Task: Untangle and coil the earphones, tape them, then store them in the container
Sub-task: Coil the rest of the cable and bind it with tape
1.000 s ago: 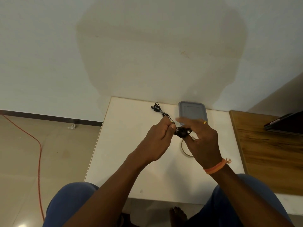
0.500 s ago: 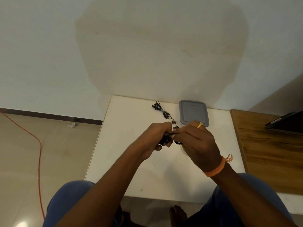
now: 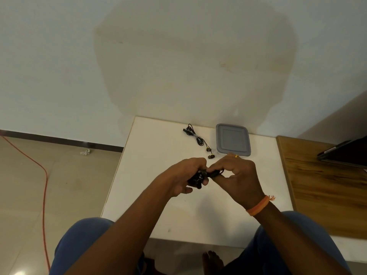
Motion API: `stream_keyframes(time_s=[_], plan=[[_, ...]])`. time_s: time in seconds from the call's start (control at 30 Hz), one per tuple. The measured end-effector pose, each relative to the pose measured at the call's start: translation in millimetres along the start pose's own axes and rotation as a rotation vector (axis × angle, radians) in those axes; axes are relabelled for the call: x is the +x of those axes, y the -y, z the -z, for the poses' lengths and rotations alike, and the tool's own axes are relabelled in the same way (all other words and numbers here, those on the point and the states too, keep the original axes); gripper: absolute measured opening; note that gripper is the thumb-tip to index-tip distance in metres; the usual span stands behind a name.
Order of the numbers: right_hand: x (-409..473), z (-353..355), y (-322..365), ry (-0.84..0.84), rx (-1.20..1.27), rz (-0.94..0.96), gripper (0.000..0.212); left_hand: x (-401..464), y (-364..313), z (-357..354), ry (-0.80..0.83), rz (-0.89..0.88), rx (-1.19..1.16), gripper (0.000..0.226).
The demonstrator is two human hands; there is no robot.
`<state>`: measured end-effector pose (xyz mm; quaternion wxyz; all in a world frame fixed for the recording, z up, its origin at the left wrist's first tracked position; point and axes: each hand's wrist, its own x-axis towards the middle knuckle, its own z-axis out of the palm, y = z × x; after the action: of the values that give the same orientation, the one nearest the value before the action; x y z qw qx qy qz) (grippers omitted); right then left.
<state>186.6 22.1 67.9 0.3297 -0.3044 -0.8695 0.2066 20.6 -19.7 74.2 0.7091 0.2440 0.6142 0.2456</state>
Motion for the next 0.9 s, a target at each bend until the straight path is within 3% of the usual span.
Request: stream_keyframes(time_s=[0.13, 0.27, 0.4, 0.5, 0.63, 0.9], plan=[[3.2, 5.2, 1.7, 0.006, 0.196, -0.253, 0.023, 2.0, -2.8, 0.1, -0.078, -0.18, 0.111, 0.026], [7.9, 5.9, 2.4, 0.007, 0.258, -0.332, 0.021, 6.1, 0.3, 0.7, -0.29, -0.586, 0.145, 0.013], [9.6, 7.6, -1.4, -0.035, 0.27, -0.381, 0.018, 3.4, 1.7, 3.0, -0.189, -0.803, 0.237, 0.015], [8.5, 8.0, -4.1, -0.045, 0.227, -0.394, 0.02, 0.8, 4.8, 1.9, -0.23, -0.938, 0.384, 0.021], [9.3, 9.0, -4.6, -0.078, 0.263, -0.43, 0.023, 1.2, 5.9, 3.4, -0.242, -0.991, 0.466, 0.032], [14.0, 9.9, -1.0, -0.102, 0.376, -0.484, 0.021, 7.6, 6.9, -3.5, -0.399, -0.909, 0.4, 0.02]])
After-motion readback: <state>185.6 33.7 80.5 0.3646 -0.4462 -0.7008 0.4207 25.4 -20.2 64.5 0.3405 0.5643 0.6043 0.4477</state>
